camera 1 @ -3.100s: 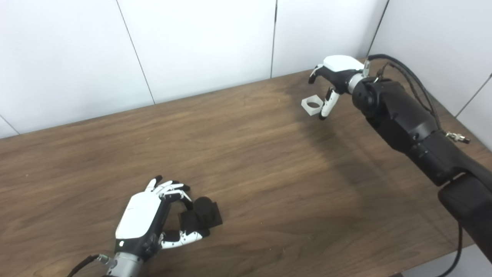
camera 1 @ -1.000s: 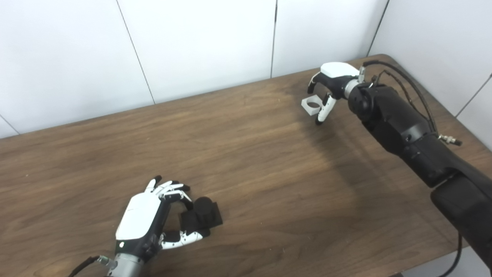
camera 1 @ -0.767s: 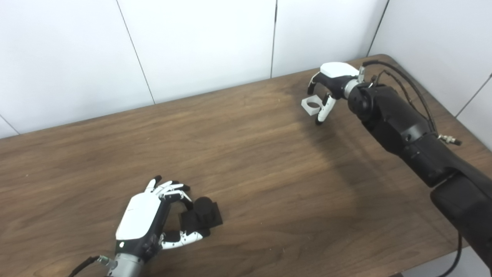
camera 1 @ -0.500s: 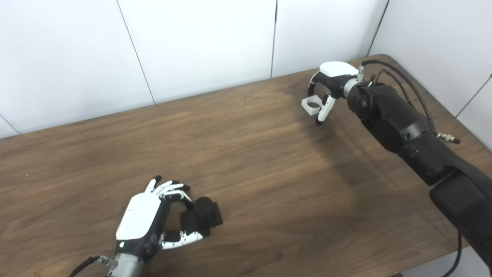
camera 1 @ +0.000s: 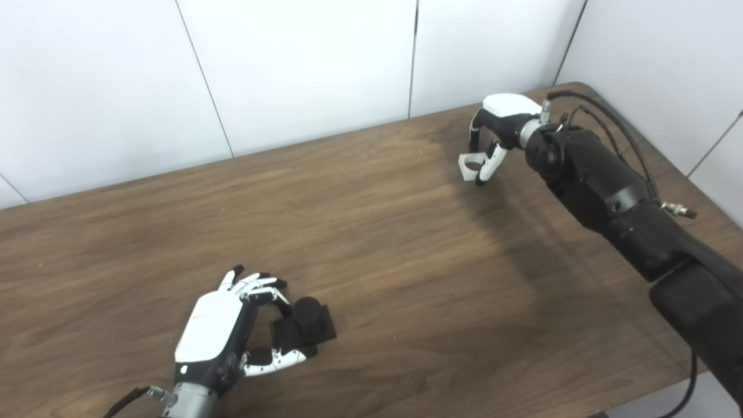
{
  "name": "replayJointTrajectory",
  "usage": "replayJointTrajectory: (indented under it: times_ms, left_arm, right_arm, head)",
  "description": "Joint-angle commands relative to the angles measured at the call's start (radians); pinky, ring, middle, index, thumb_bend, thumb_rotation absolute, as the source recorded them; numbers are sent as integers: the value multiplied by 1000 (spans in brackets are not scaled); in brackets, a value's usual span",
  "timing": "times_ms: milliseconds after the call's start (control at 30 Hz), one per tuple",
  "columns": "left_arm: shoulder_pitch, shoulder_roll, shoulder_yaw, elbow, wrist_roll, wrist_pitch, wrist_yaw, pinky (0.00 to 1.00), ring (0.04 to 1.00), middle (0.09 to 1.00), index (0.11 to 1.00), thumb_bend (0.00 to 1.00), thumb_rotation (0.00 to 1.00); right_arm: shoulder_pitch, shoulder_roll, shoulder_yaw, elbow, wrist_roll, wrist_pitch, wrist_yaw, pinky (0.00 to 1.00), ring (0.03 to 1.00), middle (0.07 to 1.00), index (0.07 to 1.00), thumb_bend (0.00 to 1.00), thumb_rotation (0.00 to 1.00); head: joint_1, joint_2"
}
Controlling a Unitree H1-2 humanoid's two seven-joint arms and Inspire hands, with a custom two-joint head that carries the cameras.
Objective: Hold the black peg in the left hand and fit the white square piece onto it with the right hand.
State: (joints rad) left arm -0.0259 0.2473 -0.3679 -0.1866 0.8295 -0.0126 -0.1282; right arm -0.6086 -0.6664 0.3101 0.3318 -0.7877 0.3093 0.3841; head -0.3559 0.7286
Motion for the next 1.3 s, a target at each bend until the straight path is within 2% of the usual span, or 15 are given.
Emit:
replayJointTrajectory:
  times_ms: [0,500,767,1033,1267]
  left_arm:
    - [14,10,-4,16,13,24,-26,1000,848,768,484,522,52]
    - [13,10,-7,14,22,27,-31,1000,849,768,484,522,52]
    - [10,9,-11,23,19,22,-29,1000,849,767,484,523,53]
    - [13,1,-19,20,33,29,-29,1000,848,769,484,523,54]
    - [14,-13,-31,24,35,39,-39,1000,861,776,485,523,53]
  right_arm:
    - [-18,-22,-17,-19,2,-5,-26,934,933,809,485,524,131]
    - [12,-26,-24,-46,11,-9,-37,922,941,799,485,524,129]
    - [65,-25,-29,-195,9,-20,-31,955,935,801,484,523,129]
    - [96,-27,-20,-347,-8,-47,-6,957,935,805,485,524,132]
    - [99,-16,-7,-513,-35,-70,81,960,939,801,484,524,133]
  head:
    - [-1,2]
    - [6,9]
    - [35,14]
    - [104,20]
    - [160,24]
